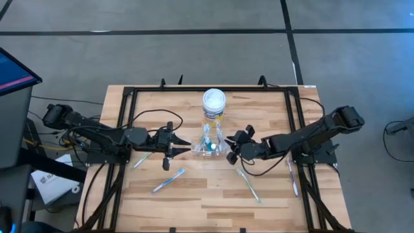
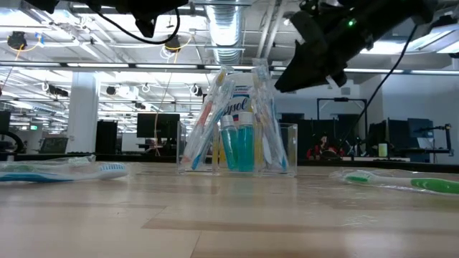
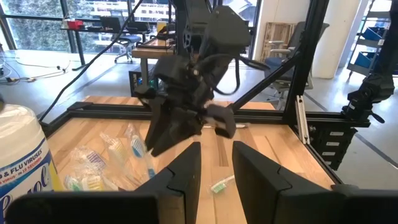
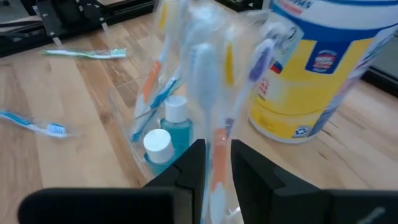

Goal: Pick & Place toothbrushing station
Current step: Put the left blue toothbrush into the transparent organizer, then put the violet toothbrush into the transparent organizer

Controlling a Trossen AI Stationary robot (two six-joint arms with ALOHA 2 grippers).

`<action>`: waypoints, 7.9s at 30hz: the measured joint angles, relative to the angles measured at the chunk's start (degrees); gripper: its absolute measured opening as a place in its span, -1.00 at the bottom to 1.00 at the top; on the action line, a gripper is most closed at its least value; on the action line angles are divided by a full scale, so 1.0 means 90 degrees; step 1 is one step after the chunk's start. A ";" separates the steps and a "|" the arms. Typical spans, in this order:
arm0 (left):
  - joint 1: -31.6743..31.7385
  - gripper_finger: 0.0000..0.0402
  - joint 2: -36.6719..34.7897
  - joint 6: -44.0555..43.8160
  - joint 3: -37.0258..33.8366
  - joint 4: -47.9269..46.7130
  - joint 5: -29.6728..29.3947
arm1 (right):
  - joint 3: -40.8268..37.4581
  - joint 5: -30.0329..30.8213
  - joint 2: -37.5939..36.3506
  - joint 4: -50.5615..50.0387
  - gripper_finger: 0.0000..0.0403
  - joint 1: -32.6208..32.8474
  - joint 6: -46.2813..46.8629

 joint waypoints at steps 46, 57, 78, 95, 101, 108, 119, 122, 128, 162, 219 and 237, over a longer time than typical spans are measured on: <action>0.0000 -0.56 0.0000 0.0002 0.0000 -0.0015 -0.0002 | 0.0000 -0.4526 -0.1151 -0.7530 -0.67 0.1047 0.6091; 0.0000 -0.56 0.0000 0.0002 0.0000 -0.0015 -0.0002 | 0.0000 -0.4869 -0.1151 -0.7665 -0.67 0.1920 0.7284; 0.0000 -0.56 0.0000 0.0000 0.0000 -0.0017 -0.0002 | 0.0000 -0.5037 -0.1146 -0.7288 -0.67 0.3887 1.0057; 0.0000 -0.56 0.0000 -0.0121 0.0002 -0.0029 -0.0002 | 0.0002 -0.5270 0.0197 -0.6948 -0.67 0.4243 1.0186; 0.0000 -0.56 0.0000 -0.0121 0.0002 -0.0030 -0.0002 | 0.0002 -0.5345 0.0462 -0.6954 -0.67 0.4240 1.0253; 0.0000 -0.56 0.0000 -0.0121 0.0002 -0.0034 -0.0002 | 0.0002 -0.5350 0.0614 -0.6897 -0.67 0.4269 1.0385; 0.0000 -0.56 0.0002 -0.0121 0.0002 -0.0036 0.0000 | 0.0002 -0.5353 0.0949 -0.6591 -0.67 0.4427 1.0391; 0.0000 -0.56 0.0001 -0.0121 0.0002 -0.0036 0.0000 | 0.0002 -0.5405 0.0944 -0.6592 -0.67 0.4449 1.0449; 0.0000 -0.56 0.0000 -0.0121 0.0002 -0.0036 0.0000 | 0.0002 -0.5542 0.0942 -0.6592 -0.67 0.4625 1.0850; 0.0000 -0.56 0.0002 -0.0121 0.0002 -0.0034 -0.0001 | 0.0194 -0.3671 0.0896 -0.6419 -0.96 0.4471 1.0182; 0.0000 -0.56 0.0048 -0.0313 0.0002 0.0575 0.0001 | 0.2441 -0.0036 0.0874 -0.1434 -0.97 0.1144 -0.0536; 0.0062 -0.28 0.1086 -0.0159 0.0005 0.2331 0.0663 | 0.2441 -0.0361 0.0874 -0.0303 -0.97 0.0818 -0.1699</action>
